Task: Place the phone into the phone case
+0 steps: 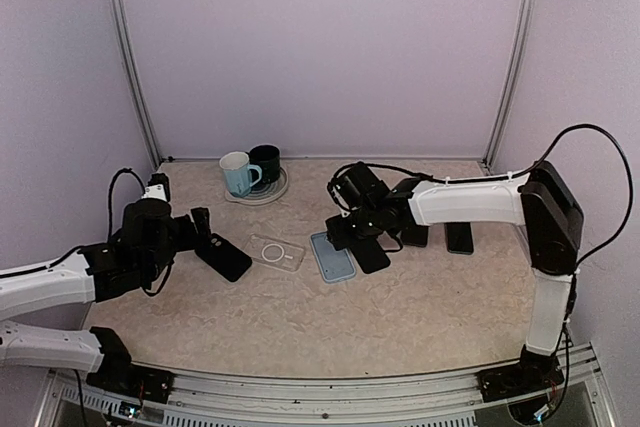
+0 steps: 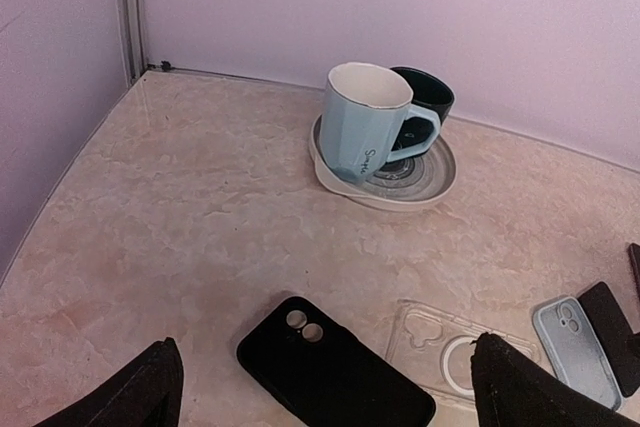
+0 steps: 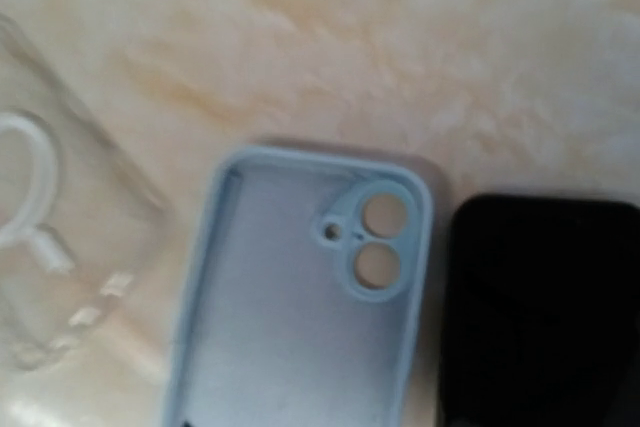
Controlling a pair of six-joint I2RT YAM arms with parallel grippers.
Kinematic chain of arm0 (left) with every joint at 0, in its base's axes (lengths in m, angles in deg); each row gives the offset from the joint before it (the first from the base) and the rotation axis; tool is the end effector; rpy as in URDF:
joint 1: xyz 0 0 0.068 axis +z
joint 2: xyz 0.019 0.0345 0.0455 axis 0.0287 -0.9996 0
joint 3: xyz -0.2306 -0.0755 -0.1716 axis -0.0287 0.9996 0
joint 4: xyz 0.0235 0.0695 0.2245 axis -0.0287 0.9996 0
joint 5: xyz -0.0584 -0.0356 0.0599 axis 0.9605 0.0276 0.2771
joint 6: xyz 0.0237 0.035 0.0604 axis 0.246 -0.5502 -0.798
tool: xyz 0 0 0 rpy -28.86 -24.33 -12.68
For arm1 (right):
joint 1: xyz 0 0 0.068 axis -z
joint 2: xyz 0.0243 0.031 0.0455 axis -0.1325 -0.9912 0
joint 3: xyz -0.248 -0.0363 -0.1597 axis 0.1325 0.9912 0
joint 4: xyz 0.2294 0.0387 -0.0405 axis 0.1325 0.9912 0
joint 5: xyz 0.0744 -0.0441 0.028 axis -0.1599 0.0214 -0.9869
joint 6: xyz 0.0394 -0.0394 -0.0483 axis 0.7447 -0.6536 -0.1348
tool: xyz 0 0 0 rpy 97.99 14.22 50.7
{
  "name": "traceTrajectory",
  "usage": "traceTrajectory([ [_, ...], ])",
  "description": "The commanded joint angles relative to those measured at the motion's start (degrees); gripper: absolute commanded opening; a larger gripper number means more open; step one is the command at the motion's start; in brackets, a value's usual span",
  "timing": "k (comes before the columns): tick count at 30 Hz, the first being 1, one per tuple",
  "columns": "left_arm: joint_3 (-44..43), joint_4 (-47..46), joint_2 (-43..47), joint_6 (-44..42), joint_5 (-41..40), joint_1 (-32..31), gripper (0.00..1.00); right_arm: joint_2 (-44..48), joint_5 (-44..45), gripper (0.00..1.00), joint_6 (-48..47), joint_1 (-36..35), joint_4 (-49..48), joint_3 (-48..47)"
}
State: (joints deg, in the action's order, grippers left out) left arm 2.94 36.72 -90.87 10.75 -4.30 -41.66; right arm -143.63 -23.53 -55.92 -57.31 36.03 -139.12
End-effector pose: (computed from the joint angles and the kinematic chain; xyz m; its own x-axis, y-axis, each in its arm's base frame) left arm 0.1667 -0.0903 0.2577 -0.3170 -0.1920 -0.9288 -0.0742 0.9813 -0.1775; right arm 0.2826 0.3170 0.2242 -0.7345 -0.2256 -0.6400 -0.4099 0.8991 0.1535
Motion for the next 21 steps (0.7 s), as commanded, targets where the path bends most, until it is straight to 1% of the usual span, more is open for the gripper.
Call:
traceTrajectory([
  [1, -1.11, -2.20, -1.83, -1.25, 1.67, -0.55, 0.99, -6.38, 4.83, 0.51, 2.62, 0.21, 9.95, -6.31],
  [4, -1.11, -2.56, -2.89, -1.37, 2.26, -0.77, 0.99, -9.32, 6.40, 0.44, 3.22, 0.21, 12.45, -7.89],
  [9, -1.04, -3.77, -4.01, -2.12, 2.87, -0.95, 0.99, -11.35, 1.95, 0.32, 3.45, 0.21, 10.39, -6.35],
  [10, -1.17, -3.77, -4.21, -2.22, 2.65, -0.95, 0.99, -11.70, 1.64, 0.31, 3.63, 0.21, 10.40, -6.35],
  [12, -1.45, -3.56, -4.75, -2.24, 2.22, -0.95, 0.99, -12.46, 1.59, 0.25, 3.86, 0.26, 10.81, -6.52],
  [18, -1.53, -3.30, -5.12, -2.08, 1.80, -0.95, 0.99, -12.44, -3.03, 0.00, 3.89, 0.21, 10.26, -6.27],
  [21, -1.50, -2.45, -5.13, -1.76, 0.95, -0.95, 0.99, -10.61, -2.77, 0.00, 4.67, 0.21, 11.49, -5.95],
])
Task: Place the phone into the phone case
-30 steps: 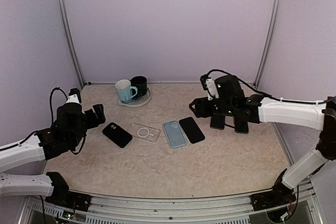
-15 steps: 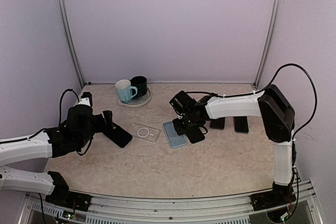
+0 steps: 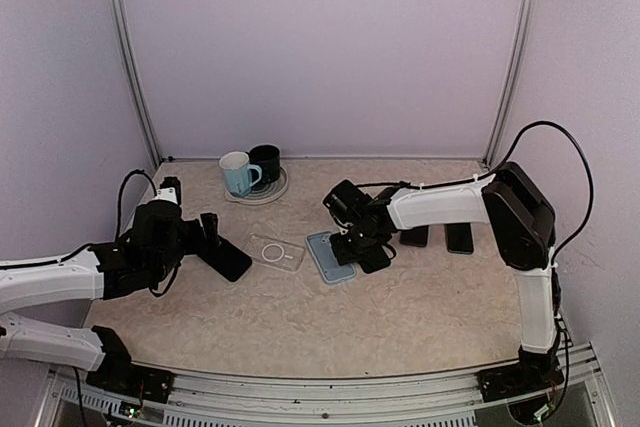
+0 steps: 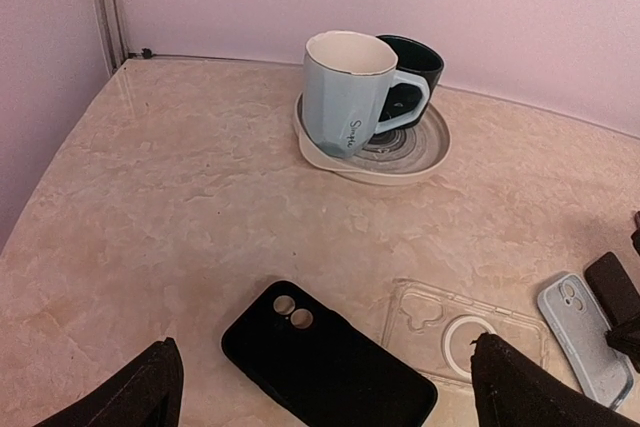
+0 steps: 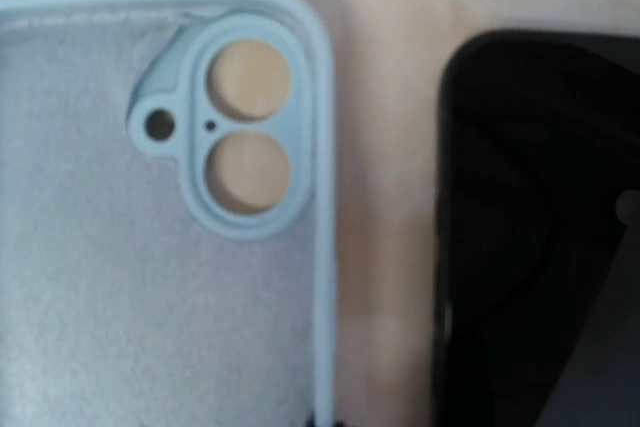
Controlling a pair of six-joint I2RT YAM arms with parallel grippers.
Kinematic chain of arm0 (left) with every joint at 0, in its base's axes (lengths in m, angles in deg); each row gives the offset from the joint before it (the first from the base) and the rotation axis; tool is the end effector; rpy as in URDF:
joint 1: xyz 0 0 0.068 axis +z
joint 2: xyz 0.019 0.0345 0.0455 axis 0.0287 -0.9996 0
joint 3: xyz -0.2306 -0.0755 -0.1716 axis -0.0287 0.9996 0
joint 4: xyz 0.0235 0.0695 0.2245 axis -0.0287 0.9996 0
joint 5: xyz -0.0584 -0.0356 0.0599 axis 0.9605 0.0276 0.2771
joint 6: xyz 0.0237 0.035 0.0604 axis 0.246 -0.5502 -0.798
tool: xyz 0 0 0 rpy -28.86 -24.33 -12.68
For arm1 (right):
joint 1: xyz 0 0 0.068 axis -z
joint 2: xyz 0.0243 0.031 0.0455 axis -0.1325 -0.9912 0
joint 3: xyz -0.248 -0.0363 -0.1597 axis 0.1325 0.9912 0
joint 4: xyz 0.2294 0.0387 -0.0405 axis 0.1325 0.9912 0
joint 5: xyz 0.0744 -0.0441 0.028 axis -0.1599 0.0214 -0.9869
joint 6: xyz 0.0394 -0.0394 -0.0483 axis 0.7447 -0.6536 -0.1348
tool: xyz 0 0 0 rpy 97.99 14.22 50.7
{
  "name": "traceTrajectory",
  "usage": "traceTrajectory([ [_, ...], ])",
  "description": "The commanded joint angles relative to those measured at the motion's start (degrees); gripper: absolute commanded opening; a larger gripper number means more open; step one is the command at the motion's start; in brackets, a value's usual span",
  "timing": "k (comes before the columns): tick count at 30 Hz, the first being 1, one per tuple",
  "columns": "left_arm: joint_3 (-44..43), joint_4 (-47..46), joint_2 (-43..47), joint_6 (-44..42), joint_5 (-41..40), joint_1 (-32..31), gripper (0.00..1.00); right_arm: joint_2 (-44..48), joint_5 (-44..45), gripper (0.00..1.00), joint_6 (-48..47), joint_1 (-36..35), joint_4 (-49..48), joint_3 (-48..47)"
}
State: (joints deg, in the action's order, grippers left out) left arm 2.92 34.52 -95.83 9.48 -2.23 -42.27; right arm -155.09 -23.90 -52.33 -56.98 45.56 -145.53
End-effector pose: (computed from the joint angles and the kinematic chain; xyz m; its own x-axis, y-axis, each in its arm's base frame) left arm 0.1762 -0.1034 0.2465 -0.3685 -0.1378 -0.9194 -0.0314 0.9902 -0.1359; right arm 0.2954 0.3288 0.1614 -0.8511 -0.2702 -0.4502 -0.3381 0.9380 0.0762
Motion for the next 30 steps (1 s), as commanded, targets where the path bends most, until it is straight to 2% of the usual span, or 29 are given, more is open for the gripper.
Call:
traceTrajectory([
  [1, -1.33, -0.17, -0.13, -0.39, -1.30, -0.34, 0.99, 2.15, -2.75, 0.00, 1.36, -0.12, 2.01, 0.97],
  [12, -1.45, -1.21, -1.16, -0.75, -0.51, -0.82, 0.99, 24.16, -5.36, 0.00, 8.11, -0.12, 5.24, 18.41],
  [18, -1.50, -1.74, -2.12, -0.85, -0.15, -1.03, 0.99, 33.25, -6.18, 0.00, 16.08, -0.01, 9.92, 30.00],
  [23, -1.65, -2.61, -3.17, -0.97, 0.91, -1.30, 0.99, 35.18, -6.42, 0.00, 20.62, -0.03, 10.74, 38.08],
  [30, -3.94, -0.57, -4.74, -0.49, 0.71, -1.65, 0.99, 34.21, -7.06, 0.00, 21.98, 0.10, 6.75, 39.93],
])
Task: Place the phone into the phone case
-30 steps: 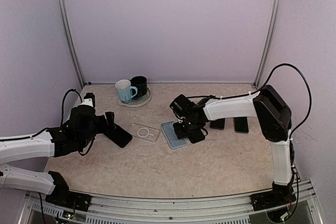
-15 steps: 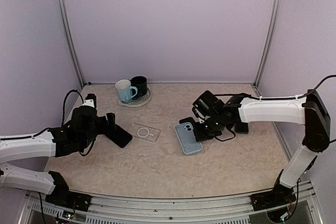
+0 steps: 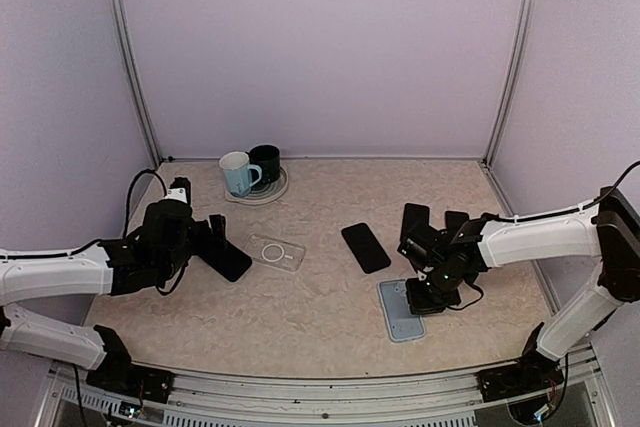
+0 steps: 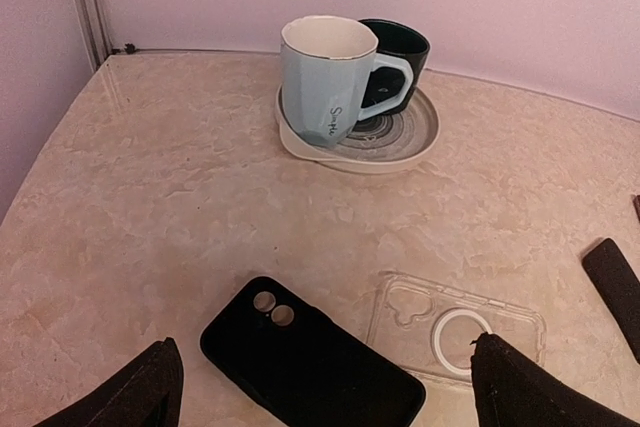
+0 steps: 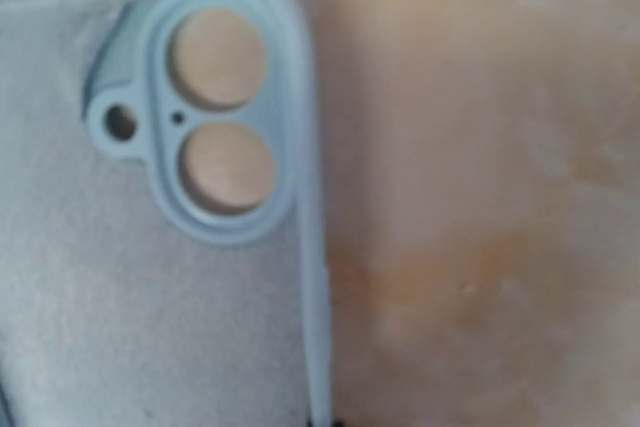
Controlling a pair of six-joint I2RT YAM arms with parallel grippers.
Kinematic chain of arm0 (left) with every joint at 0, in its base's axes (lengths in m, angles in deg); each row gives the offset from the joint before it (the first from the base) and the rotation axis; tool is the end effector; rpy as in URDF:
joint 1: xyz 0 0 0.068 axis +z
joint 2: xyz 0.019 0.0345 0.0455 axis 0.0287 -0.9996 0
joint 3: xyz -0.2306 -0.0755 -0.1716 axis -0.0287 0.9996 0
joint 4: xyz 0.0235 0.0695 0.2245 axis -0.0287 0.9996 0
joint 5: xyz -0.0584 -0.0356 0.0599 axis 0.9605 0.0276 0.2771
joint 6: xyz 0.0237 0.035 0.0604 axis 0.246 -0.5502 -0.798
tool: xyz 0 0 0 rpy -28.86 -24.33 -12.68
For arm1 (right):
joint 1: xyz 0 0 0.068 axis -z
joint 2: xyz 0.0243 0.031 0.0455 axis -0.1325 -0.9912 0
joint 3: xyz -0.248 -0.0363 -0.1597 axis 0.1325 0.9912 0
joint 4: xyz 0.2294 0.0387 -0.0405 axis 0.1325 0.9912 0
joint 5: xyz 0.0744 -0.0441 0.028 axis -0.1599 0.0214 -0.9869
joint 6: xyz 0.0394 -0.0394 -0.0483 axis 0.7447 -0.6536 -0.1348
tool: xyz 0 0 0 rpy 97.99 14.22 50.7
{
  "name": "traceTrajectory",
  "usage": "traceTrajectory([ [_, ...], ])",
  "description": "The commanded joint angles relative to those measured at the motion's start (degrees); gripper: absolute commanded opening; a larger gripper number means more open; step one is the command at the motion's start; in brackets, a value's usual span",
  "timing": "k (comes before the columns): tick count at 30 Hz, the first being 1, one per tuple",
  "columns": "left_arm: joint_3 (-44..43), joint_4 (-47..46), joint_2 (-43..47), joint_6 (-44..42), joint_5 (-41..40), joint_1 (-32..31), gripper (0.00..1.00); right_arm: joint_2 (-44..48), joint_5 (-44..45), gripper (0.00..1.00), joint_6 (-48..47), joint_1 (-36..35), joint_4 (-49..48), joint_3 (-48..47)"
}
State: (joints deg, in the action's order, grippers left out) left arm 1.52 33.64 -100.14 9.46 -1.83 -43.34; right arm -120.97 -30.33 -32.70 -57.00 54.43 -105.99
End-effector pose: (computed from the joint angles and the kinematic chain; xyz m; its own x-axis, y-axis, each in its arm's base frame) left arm 0.1845 -0.1162 0.2419 -0.3979 -0.1089 -0.9109 -0.0102 0.9934 -0.1143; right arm 0.1572 0.1784 0.1728 -0.9856 -0.0079 -0.1690 -0.0271 0.9934 0.1119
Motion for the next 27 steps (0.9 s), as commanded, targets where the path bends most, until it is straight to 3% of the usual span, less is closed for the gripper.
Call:
traceTrajectory([
  [1, -2.66, 0.35, -0.30, -0.55, 0.27, -0.66, 0.99, -0.04, -0.64, 0.00, 2.11, 0.14, -1.34, 0.07],
  [3, -2.75, 0.30, 0.02, -0.68, 0.26, -0.67, 0.99, 0.16, 0.40, 0.07, 1.58, 0.23, 0.99, -1.11],
  [6, -2.92, -0.01, 0.56, -0.66, 0.71, -0.73, 0.99, 1.17, 2.65, 0.32, -0.26, 0.42, 4.72, -3.92],
  [9, -3.23, -0.40, 0.49, -0.69, 1.21, -0.76, 0.99, 0.91, 7.02, 0.49, -5.16, 1.06, 8.41, -9.75],
  [11, -3.25, -0.70, 0.28, -0.72, 1.53, -0.93, 0.99, -0.99, 9.04, 0.70, -10.37, 1.32, 8.05, -14.18],
  [13, -3.04, -1.56, -0.10, -0.93, 1.58, -1.07, 0.99, -5.05, 8.51, 0.97, -16.11, 2.09, 5.23, -19.15],
  [18, -4.68, -0.37, -2.10, -1.31, 1.61, -1.41, 0.99, -15.97, 0.15, 0.99, -25.02, 8.04, -0.89, -30.84],
  [22, -4.26, -0.53, -2.22, -1.22, 1.49, -1.55, 0.99, -25.86, -0.20, 0.99, -28.50, 10.64, 0.96, -40.72],
  [27, -3.46, -0.97, -3.00, -1.37, 0.45, -1.64, 0.99, -33.39, -0.78, 0.99, -30.89, 11.56, 2.17, -46.33],
])
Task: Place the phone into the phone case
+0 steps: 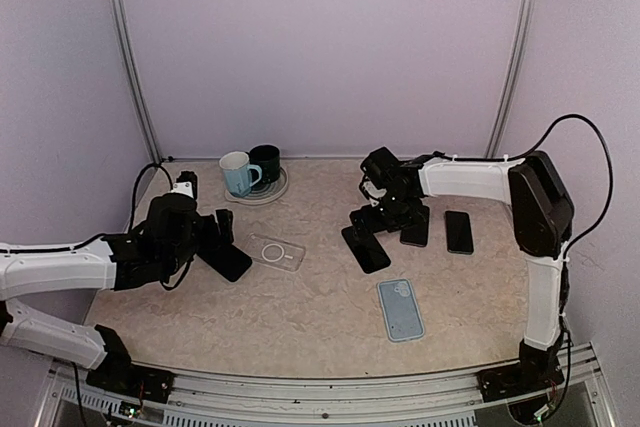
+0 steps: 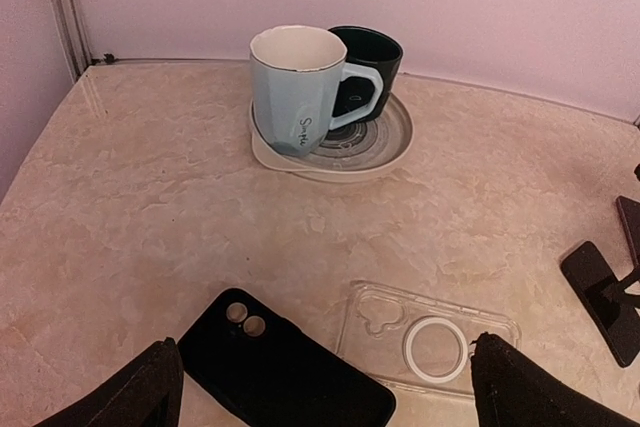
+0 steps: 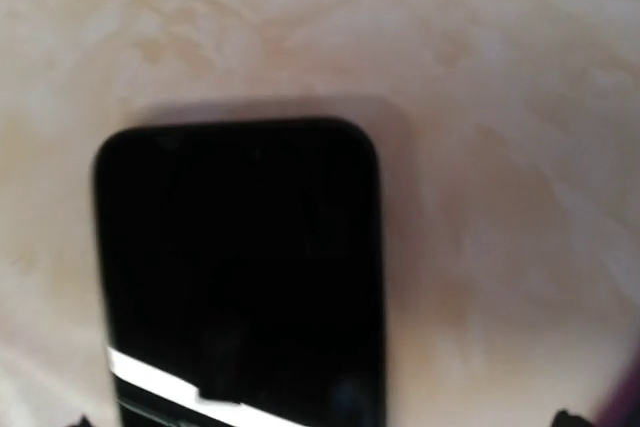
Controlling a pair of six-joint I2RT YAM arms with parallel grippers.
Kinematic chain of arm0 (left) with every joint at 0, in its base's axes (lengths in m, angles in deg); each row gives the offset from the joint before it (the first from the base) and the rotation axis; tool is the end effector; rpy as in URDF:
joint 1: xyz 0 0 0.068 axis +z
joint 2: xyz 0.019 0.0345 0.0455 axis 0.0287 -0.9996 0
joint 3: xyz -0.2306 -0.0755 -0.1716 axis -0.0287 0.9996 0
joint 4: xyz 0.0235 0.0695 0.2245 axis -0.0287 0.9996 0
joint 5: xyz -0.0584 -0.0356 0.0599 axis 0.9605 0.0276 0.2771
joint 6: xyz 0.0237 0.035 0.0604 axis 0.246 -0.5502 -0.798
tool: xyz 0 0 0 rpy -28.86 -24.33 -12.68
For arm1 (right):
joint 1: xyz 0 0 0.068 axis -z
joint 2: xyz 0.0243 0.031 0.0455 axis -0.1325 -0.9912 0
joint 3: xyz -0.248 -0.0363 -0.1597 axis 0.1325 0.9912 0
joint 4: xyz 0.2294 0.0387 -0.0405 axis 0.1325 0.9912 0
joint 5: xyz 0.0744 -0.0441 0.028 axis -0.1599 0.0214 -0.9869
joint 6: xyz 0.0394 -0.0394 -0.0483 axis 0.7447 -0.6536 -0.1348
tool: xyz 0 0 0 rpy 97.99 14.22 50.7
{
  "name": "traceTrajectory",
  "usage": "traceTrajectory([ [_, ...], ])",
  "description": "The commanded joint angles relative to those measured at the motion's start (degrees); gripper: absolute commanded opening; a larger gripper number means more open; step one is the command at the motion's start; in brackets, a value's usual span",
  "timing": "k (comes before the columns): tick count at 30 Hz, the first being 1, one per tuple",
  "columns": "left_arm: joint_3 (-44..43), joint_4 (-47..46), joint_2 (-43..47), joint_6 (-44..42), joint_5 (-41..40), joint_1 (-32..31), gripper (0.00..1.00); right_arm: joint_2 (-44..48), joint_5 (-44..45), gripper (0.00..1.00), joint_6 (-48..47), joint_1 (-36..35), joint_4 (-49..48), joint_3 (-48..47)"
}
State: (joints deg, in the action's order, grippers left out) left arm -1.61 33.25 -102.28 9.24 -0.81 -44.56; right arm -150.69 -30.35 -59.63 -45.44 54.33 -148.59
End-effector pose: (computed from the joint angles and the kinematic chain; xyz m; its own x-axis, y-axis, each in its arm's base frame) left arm 0.1908 -0.1296 0.2525 -0.3909 -0.1110 -0.9137 0.0294 0.9907 -0.1330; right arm 0.3402 0.2601 0.1985 -0.8864 -0.2321 -0.4007 -0.2958 0.9495 0.1045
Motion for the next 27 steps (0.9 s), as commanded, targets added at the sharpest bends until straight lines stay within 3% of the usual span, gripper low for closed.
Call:
traceTrajectory([
  [1, -0.34, -0.56, -1.20, -1.16, -0.65, -0.41, 0.99, -4.74, -0.05, 0.99, -3.97, -0.03, 3.02, -4.83],
  [12, -2.71, -0.24, -6.70, -2.05, -3.03, -0.50, 0.99, -7.12, -2.70, 0.95, -3.95, -0.99, 3.66, -4.23],
  [27, -3.42, 1.10, -9.01, -2.84, -4.97, -1.29, 0.99, -9.46, -3.83, 0.99, -3.02, -1.13, 8.91, -8.42],
])
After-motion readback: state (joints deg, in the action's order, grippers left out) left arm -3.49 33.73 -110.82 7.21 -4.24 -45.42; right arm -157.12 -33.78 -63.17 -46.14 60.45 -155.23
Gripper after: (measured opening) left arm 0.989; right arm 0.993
